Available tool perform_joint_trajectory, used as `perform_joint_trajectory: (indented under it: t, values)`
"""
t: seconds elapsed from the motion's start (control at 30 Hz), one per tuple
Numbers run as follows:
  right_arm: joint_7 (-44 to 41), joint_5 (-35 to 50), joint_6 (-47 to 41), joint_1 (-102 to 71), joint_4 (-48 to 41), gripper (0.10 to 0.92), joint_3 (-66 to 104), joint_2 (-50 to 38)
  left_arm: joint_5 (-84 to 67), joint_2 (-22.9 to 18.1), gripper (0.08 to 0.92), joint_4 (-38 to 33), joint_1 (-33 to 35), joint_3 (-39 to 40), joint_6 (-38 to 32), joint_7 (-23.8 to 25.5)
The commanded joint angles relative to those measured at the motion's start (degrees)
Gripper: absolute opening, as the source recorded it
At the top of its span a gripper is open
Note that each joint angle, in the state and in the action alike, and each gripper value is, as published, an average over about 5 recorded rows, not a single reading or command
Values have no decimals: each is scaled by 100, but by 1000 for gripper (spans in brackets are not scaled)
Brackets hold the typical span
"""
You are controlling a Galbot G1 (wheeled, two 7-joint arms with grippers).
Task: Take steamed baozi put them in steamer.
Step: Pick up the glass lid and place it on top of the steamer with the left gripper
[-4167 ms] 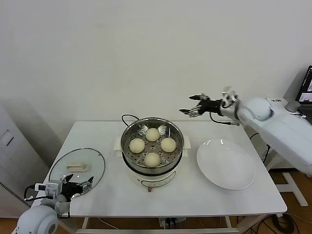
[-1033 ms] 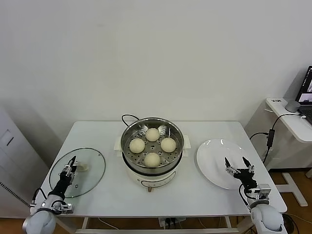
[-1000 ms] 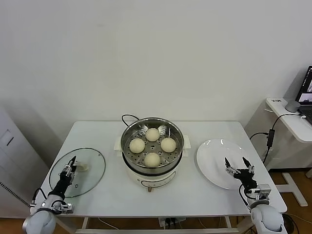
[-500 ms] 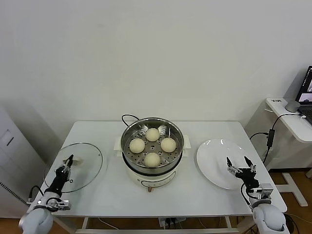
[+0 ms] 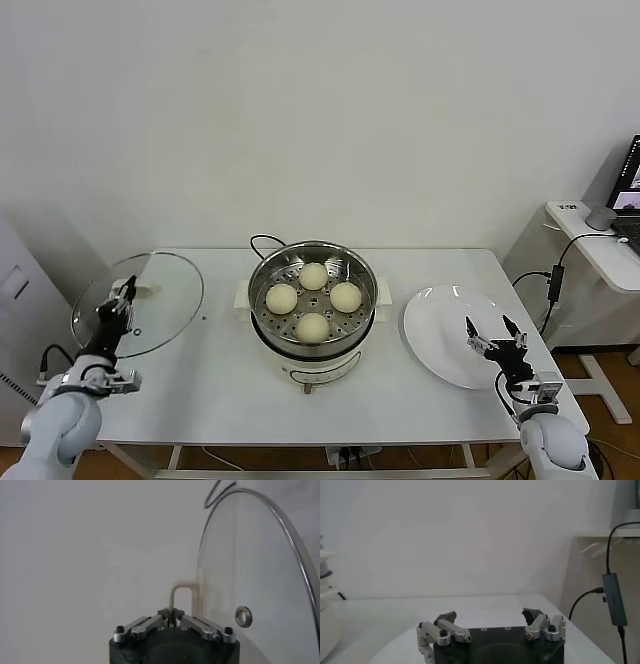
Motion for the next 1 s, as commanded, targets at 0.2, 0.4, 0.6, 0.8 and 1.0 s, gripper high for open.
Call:
perform_joint_trajectory:
  t: [0.2,0.4,0.6,0.8,1.0]
  values:
    - [-25,-10,-9,32,9,823,-35,-76,638,312,104,-1847,-782,2335,2975,1550]
    - [8,-27,-53,65,41,823,-73,-146,1145,-64,104,-1823,-1368,3017,3327,1994]
    - [26,-55,-77,104,13,823,-118,-135,1390,-474,104,-1687,-1783,3530,3445,2196]
    - [31,-76,-84,158,-36,823,-138,-130,1564,-764,104,-1502,-1845,3724,3503,2293]
    - [32,-89,-82,211,-110,823,-137,-156,1988,-1223,104,-1271,-1903,3863,3476,2373]
